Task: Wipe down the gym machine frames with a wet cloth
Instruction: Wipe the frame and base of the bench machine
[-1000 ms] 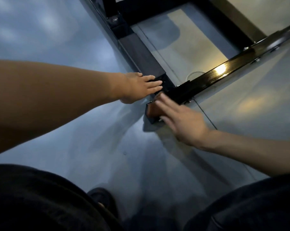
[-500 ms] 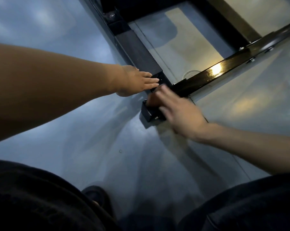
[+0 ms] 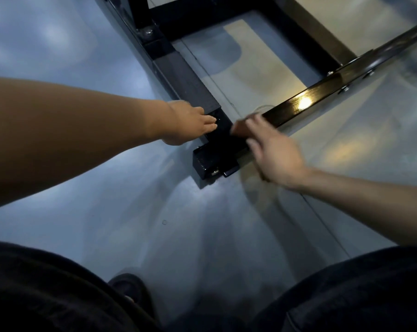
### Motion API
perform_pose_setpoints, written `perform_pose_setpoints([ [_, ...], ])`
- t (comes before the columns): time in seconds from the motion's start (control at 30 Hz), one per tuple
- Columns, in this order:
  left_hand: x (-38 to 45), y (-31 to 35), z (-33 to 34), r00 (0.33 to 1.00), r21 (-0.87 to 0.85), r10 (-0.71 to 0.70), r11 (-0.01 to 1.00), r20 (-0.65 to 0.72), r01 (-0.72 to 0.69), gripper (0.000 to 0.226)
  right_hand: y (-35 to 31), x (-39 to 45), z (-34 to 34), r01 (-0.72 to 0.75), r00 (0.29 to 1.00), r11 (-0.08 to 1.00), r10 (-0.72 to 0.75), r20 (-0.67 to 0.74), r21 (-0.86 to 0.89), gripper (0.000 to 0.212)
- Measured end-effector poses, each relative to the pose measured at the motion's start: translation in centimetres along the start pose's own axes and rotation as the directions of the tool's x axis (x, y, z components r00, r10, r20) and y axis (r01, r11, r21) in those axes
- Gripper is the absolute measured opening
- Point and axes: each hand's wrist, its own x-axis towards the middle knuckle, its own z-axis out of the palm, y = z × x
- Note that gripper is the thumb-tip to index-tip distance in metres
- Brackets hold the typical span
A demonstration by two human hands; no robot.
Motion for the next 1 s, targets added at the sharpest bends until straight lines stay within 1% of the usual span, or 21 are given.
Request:
perform_pose_setpoints([
  [0.1,-0.2,0.4,-0.7,0.999,-0.118,-0.046,0.992,0.001,0.045,0.074,-2.4,-2.0,2.0,0.19,0.979,0.977,-0.181,0.095,-0.1,0.054],
  [0.13,-0.4,0.4,-0.7,0.998,-0.148,-0.062,0.987,0.004,0.062,0.074,-1.6,-1.9,2.1,0.224,0.972,0.964,-0.211,0.099,-0.141,0.054],
  [0.17,-0.6,0.4,-0.6,0.997,-0.174,-0.08,0.982,0.006,0.079,0.073,-0.3,-1.4,1.8,0.211,0.976,0.966,-0.201,0.083,-0.151,0.054],
  [0.23,-1.0,0.2,-0.4,0.995,-0.216,-0.102,0.971,0.016,0.103,0.07,3.1,0.3,0.3,0.073,0.997,0.99,-0.071,0.023,-0.121,0.053],
  [0.27,-1.3,0.2,-0.2,0.994,-0.237,-0.106,0.966,0.022,0.108,0.069,4.9,1.3,-0.8,-0.033,0.999,0.991,0.034,0.007,-0.131,0.051],
  [0.33,-1.7,0.4,-0.2,0.993,-0.272,-0.114,0.955,0.032,0.119,0.067,7.8,2.9,-3.0,-0.239,0.97,0.961,0.244,0.015,-0.14,0.049],
  [0.37,-1.9,0.4,-0.4,0.993,-0.288,-0.119,0.95,0.029,0.122,0.065,8.6,3.5,-3.9,-0.317,0.947,0.944,0.321,0.024,-0.095,0.047],
  [0.4,-1.9,0.4,-0.7,0.991,-0.314,-0.13,0.941,0.015,0.128,0.062,8.7,4.0,-4.6,-0.387,0.922,0.922,0.386,0.029,0.01,0.043],
  [0.43,-1.9,0.4,-1.0,0.989,-0.358,-0.149,0.924,-0.008,0.136,0.059,8.5,4.2,-4.9,-0.449,0.892,0.873,0.45,0.042,0.192,0.039],
  [0.47,-1.9,0.3,-1.5,0.983,-0.42,-0.177,0.896,-0.041,0.144,0.055,7.9,4.5,-5.0,-0.486,0.86,0.759,0.503,0.084,0.434,0.033],
  [0.5,-1.8,0.2,-2.0,0.973,-0.496,-0.216,0.855,-0.078,0.15,0.051,7.0,4.8,-5.2,-0.503,0.825,0.557,0.537,0.176,0.661,0.029],
  [0.53,-1.8,0.2,-2.6,0.955,-0.589,-0.273,0.793,-0.114,0.156,0.047,6.0,5.1,-5.3,-0.511,0.793,0.301,0.526,0.307,0.805,0.026],
  [0.57,-1.8,0.2,-3.2,0.928,-0.695,-0.347,0.7,-0.134,0.161,0.043,5.1,5.3,-5.5,-0.524,0.762,0.06,0.479,0.436,0.849,0.027],
  [0.6,-1.7,0.3,-3.8,0.894,-0.799,-0.43,0.579,-0.127,0.165,0.04,4.5,5.3,-5.8,-0.553,0.731,-0.098,0.42,0.538,0.828,0.031],
  [0.63,-1.7,0.2,-4.5,0.857,-0.883,-0.507,0.442,-0.098,0.16,0.038,3.8,5.2,-6.0,-0.595,0.706,-0.17,0.357,0.612,0.786,0.036],
  [0.67,-1.5,0.2,-5.1,0.825,-0.943,-0.562,0.301,-0.056,0.142,0.036,3.2,4.9,-6.2,-0.634,0.69,-0.19,0.3,0.659,0.75,0.039],
  [0.73,-1.1,0.2,-6.1,0.788,-0.996,-0.615,0.041,0.034,0.075,0.042,2.0,4.4,-6.2,-0.685,0.673,-0.186,0.208,0.71,0.704,0.039],
  [0.8,-0.6,0.3,-6.8,0.779,-0.987,-0.621,-0.163,0.089,-0.017,0.049,0.9,3.9,-6.0,-0.721,0.659,-0.15,0.151,0.737,0.676,0.037],
  [0.87,-0.2,0.7,-7.2,0.773,-0.958,-0.624,-0.276,0.118,-0.077,0.044,0.1,3.5,-5.8,-0.736,0.661,-0.088,0.117,0.741,0.671,0.033],
  [0.93,0.2,1.1,-7.2,0.775,-0.944,-0.617,-0.318,0.136,-0.088,0.027,-0.4,3.4,-5.6,-0.736,0.668,-0.039,0.115,0.735,0.675,0.032],
  [1.0,0.4,1.3,-7.0,0.775,-0.934,-0.61,-0.349,0.164,-0.077,0.012,-0.5,3.4,-5.4,-0.745,0.663,0.019,0.138,0.736,0.667,0.038],
])
